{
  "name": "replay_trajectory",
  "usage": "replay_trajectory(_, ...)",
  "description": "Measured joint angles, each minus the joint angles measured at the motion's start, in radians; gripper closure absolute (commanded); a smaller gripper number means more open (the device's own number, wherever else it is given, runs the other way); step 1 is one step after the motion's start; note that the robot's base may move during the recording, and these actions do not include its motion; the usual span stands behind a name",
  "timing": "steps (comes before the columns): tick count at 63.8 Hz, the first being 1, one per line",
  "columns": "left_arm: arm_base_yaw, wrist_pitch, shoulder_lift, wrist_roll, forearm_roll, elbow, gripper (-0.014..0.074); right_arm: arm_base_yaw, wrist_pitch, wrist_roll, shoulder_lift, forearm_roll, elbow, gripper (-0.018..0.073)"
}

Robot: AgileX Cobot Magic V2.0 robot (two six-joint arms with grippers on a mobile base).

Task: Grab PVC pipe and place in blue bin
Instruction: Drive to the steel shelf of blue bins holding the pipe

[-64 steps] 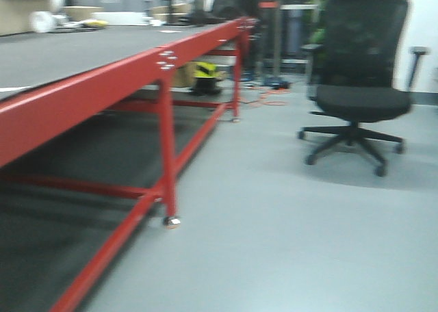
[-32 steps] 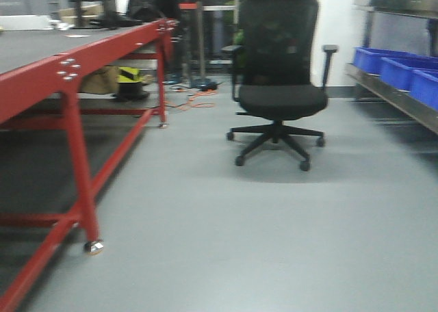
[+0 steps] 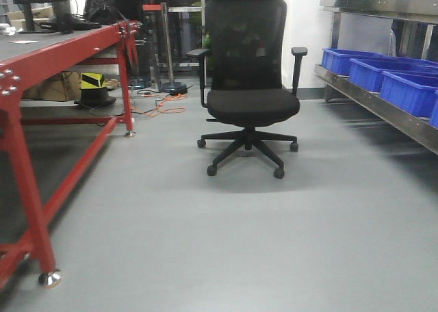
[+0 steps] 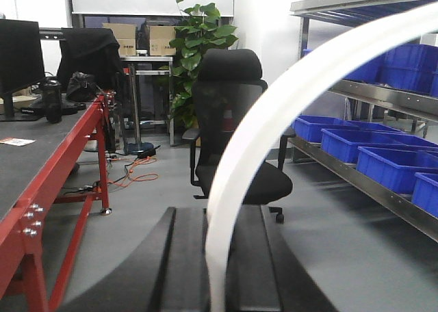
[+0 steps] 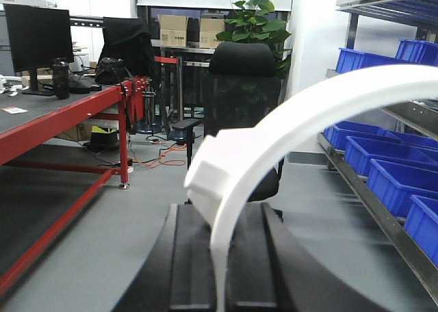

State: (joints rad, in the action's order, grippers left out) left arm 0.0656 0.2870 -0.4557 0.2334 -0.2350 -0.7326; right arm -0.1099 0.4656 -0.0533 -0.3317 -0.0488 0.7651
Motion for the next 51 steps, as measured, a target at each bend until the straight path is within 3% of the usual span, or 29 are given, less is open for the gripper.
replay_trajectory(51, 0.0, 0.0, 0.0, 0.0, 0.0, 0.0, 0.0707, 0.0, 0.0, 0.0, 0.0, 0.0, 0.0, 0.0727)
